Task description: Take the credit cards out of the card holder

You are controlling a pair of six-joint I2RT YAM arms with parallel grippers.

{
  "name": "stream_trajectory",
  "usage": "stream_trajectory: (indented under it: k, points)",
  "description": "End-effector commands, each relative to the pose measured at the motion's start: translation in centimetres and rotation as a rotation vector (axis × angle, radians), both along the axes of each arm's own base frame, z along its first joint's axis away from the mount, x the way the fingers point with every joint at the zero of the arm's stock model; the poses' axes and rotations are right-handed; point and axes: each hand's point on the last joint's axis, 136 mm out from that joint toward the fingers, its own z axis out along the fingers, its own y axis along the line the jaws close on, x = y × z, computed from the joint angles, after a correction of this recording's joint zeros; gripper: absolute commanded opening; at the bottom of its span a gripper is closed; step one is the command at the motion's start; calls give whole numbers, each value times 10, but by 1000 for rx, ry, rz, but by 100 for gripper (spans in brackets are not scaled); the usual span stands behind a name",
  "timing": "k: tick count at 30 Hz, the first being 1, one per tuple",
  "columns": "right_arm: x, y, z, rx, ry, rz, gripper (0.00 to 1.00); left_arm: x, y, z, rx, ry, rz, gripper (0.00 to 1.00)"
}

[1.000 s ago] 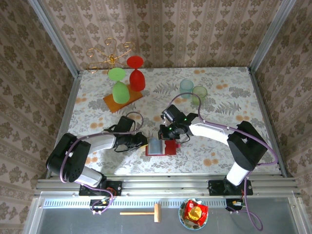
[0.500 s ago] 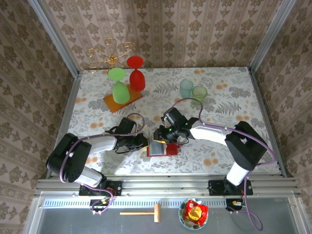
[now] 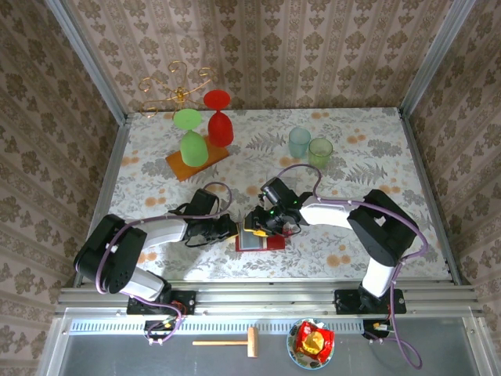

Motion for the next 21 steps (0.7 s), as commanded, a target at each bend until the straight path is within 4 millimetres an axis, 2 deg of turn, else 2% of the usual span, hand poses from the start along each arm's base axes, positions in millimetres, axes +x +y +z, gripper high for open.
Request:
stream_trajectory:
  k: [1,9,21]
  points:
    - [-5,-7,-10,-51,29,-8,40,-6,9,-6,34,13,8,11]
    - [-5,-19,-8,-117,6,-11,41,-6,10,-8,38,19,7,11]
    - [-2,-25,-3,-132,-17,-19,41,-5,12,-8,42,22,11,10]
